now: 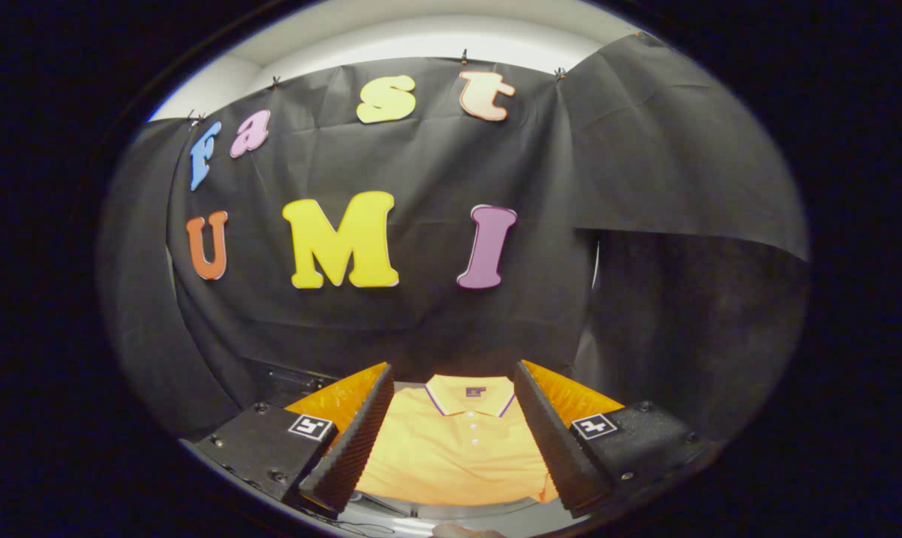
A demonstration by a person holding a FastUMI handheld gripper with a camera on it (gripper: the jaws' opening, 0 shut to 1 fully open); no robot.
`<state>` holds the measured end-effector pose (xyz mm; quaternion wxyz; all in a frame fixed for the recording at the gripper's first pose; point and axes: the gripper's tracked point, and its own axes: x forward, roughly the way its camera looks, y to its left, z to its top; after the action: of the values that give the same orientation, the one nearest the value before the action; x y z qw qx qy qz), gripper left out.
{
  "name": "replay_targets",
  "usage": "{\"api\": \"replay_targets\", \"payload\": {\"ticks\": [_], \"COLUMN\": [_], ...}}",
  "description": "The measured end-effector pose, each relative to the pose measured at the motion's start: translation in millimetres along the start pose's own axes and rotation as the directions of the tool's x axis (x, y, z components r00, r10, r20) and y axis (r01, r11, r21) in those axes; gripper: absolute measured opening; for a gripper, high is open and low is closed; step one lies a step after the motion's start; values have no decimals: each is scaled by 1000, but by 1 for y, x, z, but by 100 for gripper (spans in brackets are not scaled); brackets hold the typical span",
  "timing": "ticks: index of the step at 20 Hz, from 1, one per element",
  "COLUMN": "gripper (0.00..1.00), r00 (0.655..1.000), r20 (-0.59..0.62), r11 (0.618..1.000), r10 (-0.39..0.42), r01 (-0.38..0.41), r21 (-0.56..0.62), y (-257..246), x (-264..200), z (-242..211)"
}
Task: Put the clothes into the washing machine and then close the washing machine lid.
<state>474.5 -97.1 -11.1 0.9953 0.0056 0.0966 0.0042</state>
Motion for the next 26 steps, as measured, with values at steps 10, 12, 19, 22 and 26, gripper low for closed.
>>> {"api": "replay_targets", "payload": {"ticks": [10, 12, 19, 22, 26], "gripper": [100, 100, 100, 100, 100], "r00": [965, 949, 891, 885, 880], "r20": [-261, -313, -453, -465, -476], "r11": [999, 999, 999, 999, 1000], "r10": [-34, -37, -37, -26, -16], "r01": [29, 31, 51, 37, 19], "r21": [-24, -24, 18, 14, 2], "y": [-24, -25, -30, -33, -31], "x": [121, 132, 151, 148, 148], "z": [-95, -118, -184, -186, -186]}}
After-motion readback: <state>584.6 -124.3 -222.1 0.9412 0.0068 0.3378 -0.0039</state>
